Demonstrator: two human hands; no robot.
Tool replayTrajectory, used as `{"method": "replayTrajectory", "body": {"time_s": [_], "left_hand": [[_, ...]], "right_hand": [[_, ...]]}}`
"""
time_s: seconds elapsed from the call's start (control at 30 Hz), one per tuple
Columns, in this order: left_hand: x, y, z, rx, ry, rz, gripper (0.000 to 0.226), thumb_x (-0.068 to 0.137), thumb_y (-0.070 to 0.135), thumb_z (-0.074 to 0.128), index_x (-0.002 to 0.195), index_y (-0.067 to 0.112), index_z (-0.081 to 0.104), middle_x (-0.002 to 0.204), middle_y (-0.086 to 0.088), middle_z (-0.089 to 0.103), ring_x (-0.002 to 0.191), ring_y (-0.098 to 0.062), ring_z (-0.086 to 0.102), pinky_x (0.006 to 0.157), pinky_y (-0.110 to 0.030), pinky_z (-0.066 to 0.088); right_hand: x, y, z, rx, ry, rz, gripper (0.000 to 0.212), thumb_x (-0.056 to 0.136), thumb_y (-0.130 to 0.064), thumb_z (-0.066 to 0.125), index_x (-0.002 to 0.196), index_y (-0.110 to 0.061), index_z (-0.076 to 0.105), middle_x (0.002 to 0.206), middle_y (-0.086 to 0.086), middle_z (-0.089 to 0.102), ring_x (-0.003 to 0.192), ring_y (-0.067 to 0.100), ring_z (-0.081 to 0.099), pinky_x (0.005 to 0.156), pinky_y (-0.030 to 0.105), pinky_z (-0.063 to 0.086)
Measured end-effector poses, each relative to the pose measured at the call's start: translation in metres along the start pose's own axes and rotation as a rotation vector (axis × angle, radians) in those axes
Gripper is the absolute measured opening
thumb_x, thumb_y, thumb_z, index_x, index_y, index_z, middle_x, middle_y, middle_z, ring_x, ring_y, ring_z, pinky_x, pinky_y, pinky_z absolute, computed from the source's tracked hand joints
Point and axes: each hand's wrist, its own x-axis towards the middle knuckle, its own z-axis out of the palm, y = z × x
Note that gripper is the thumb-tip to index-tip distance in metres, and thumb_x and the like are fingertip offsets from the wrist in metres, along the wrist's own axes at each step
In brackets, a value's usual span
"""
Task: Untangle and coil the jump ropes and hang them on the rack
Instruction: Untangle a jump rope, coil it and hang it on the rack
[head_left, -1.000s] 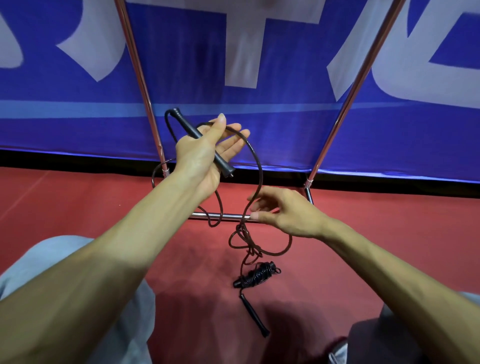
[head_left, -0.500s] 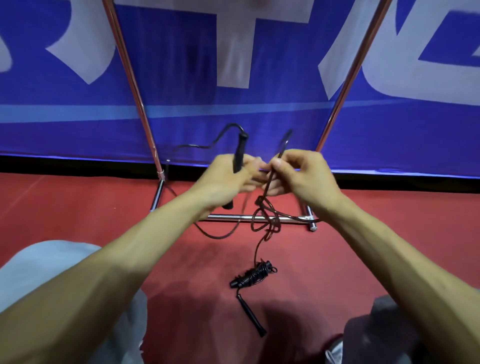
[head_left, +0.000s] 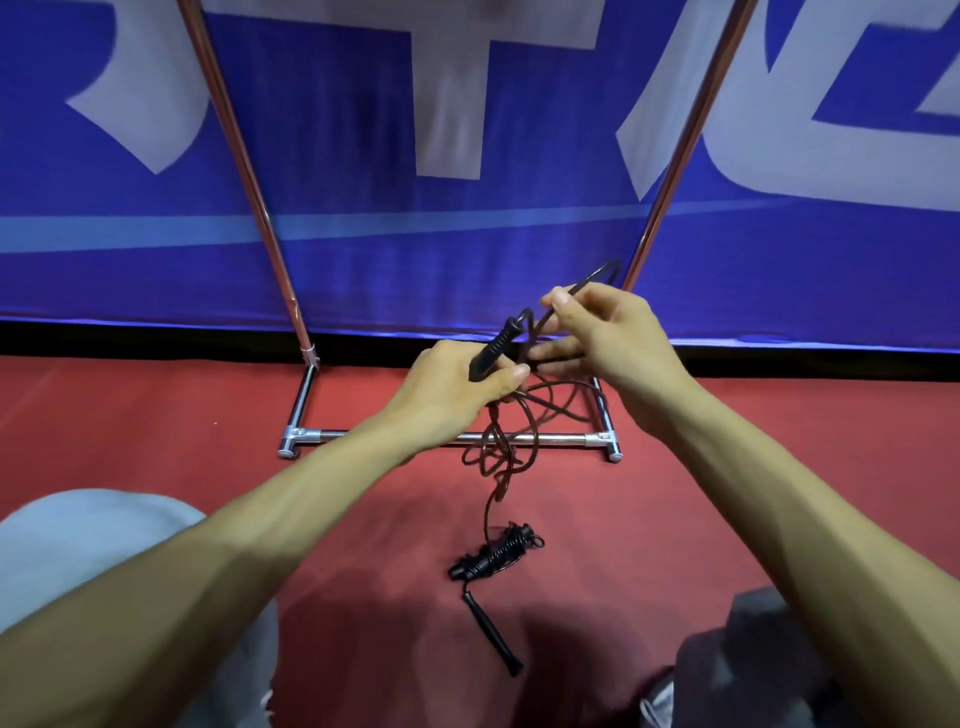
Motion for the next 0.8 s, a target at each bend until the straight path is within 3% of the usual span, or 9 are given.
{"method": "replayTrajectory", "body": {"time_s": [0.07,0.17,0.3,0.4,0.5,0.57,0.67,0.8], "left_hand": [[-0.001,-0.001,0.001,-0.145,0.073,-0.064,0.02,0.091,0.034,0.066,0.079,0.018,0.072,0.069,0.004,0.067,0.065,-0.009,0.057,0.063,-0.031,0.051],[0.0,0.003,-0.001,-0.335,0.161,-0.146,0.017,0.091,0.028,0.068,0.083,0.013,0.072,0.071,-0.002,0.067,0.063,-0.008,0.06,0.05,-0.024,0.05],[0.001,0.005,-0.006,-0.551,0.186,-0.283,0.019,0.09,0.034,0.068,0.084,0.016,0.072,0.078,0.001,0.07,0.068,-0.007,0.065,0.048,-0.023,0.048],[0.004,0.005,-0.013,-0.69,0.229,-0.35,0.019,0.094,0.032,0.062,0.087,0.014,0.066,0.079,-0.002,0.071,0.074,-0.014,0.07,0.051,-0.025,0.053],[0.008,0.004,-0.021,-0.763,0.347,-0.374,0.022,0.099,0.028,0.054,0.085,0.012,0.059,0.079,-0.006,0.071,0.07,-0.018,0.071,0.055,-0.028,0.058],[0.011,0.002,-0.026,-0.769,0.444,-0.386,0.024,0.101,0.028,0.05,0.084,0.012,0.055,0.078,-0.008,0.068,0.064,-0.019,0.071,0.058,-0.031,0.059],[0.014,0.0,-0.038,-0.79,0.576,-0.352,0.025,0.103,0.029,0.046,0.09,0.008,0.052,0.075,-0.008,0.065,0.054,-0.019,0.07,0.054,-0.03,0.059],[0.014,0.004,-0.042,-0.784,0.621,-0.268,0.024,0.103,0.029,0.046,0.088,0.011,0.051,0.073,-0.006,0.061,0.053,-0.019,0.07,0.051,-0.027,0.057]], "right_hand": [[-0.002,0.004,0.002,-0.235,-0.062,-0.025,0.026,0.092,-0.042,0.056,0.096,-0.017,0.06,0.089,0.001,0.07,0.078,0.015,0.071,0.073,0.03,0.057],[-0.008,0.01,0.006,-0.725,-0.225,-0.206,0.029,0.089,-0.051,0.057,0.097,-0.025,0.066,0.079,-0.009,0.07,0.076,0.003,0.065,0.072,0.021,0.049],[-0.009,0.011,0.006,-0.803,-0.212,-0.418,0.018,0.092,-0.03,0.061,0.099,-0.018,0.073,0.066,-0.005,0.065,0.066,0.012,0.06,0.064,0.021,0.044],[-0.006,0.015,0.004,-0.851,-0.173,-0.502,0.015,0.09,-0.03,0.064,0.098,-0.022,0.075,0.074,0.0,0.07,0.069,0.019,0.062,0.066,0.036,0.049],[-0.006,0.021,0.006,-0.946,-0.221,-0.582,0.016,0.085,-0.033,0.067,0.096,-0.023,0.074,0.083,-0.004,0.072,0.077,0.02,0.065,0.065,0.041,0.052],[-0.005,0.022,0.003,-0.983,-0.234,-0.565,0.015,0.084,-0.033,0.069,0.096,-0.026,0.075,0.088,-0.008,0.073,0.081,0.019,0.066,0.066,0.041,0.053],[-0.001,0.024,-0.008,-1.063,-0.282,-0.388,0.012,0.081,-0.034,0.072,0.091,-0.03,0.076,0.09,-0.012,0.073,0.086,0.012,0.066,0.074,0.04,0.054],[0.001,0.029,-0.013,-1.126,-0.368,-0.245,0.009,0.08,-0.029,0.073,0.088,-0.026,0.077,0.088,-0.009,0.074,0.086,0.009,0.065,0.079,0.031,0.052]]}}
